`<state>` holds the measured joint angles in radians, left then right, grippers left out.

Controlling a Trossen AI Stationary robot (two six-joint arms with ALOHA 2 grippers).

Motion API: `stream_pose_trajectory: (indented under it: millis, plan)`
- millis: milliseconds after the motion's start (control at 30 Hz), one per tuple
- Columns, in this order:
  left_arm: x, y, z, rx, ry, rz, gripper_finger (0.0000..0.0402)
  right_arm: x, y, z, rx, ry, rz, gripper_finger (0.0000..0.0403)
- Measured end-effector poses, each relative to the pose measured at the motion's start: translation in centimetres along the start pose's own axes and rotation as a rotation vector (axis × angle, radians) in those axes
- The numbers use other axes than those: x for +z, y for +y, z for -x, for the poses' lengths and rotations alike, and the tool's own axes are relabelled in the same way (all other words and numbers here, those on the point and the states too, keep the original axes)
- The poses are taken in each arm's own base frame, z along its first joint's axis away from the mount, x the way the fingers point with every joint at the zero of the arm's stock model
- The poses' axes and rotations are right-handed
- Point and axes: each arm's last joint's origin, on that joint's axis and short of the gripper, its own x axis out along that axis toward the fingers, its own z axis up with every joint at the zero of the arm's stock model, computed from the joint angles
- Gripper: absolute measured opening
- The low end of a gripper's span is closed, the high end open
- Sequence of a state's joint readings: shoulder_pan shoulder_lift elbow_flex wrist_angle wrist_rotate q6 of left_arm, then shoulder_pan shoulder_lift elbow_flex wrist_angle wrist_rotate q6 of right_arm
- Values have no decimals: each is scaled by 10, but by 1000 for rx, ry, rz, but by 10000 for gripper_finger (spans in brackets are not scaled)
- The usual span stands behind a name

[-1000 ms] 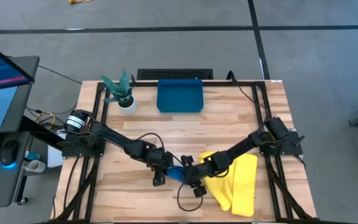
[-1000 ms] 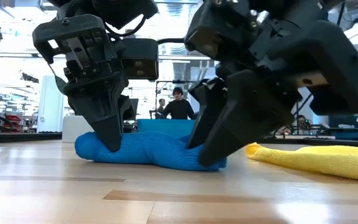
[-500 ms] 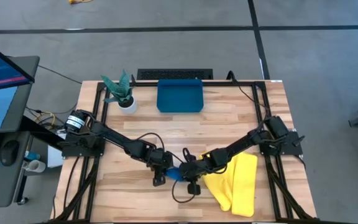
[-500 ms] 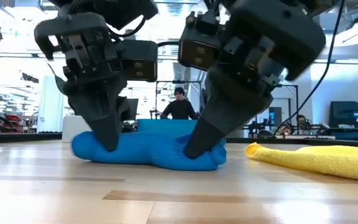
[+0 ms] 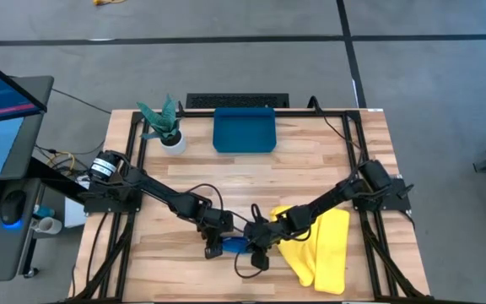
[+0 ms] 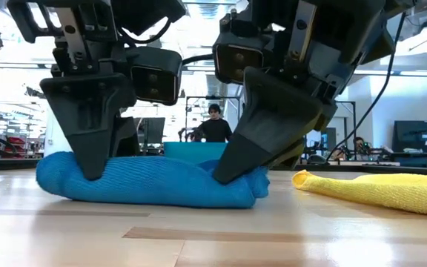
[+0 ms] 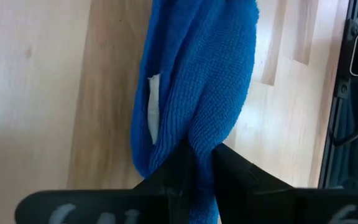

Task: Roll microfiber towels into tight, uniform cylinder then place into a basket
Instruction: Roll the blue microfiber towel

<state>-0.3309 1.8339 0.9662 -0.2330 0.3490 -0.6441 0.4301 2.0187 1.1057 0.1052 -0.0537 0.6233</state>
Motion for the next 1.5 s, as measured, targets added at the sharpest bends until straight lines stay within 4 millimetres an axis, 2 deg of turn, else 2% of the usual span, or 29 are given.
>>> stream_pose_trajectory:
  millis: [167,400,500,667,1000,1167,1500]
  plan:
    - [0,1,1,-18,17,8,34,4,3,7,7,-16,-2,29]
    - [-1,2,1,-24,33,11,34,11,0,12,-12,-44,-11,21]
    - [-1,2,1,-24,33,13,34,13,-5,12,-33,-49,-22,28]
    - [-1,2,1,-24,34,30,34,19,-24,7,-57,-31,-125,21]
    - [-1,2,1,-22,32,30,35,26,-39,9,-53,-5,-273,24]
    - [0,2,1,0,13,29,54,24,-43,11,-90,22,-316,23]
    - [1,1,1,0,-3,-9,126,23,-45,11,-125,19,-313,21]
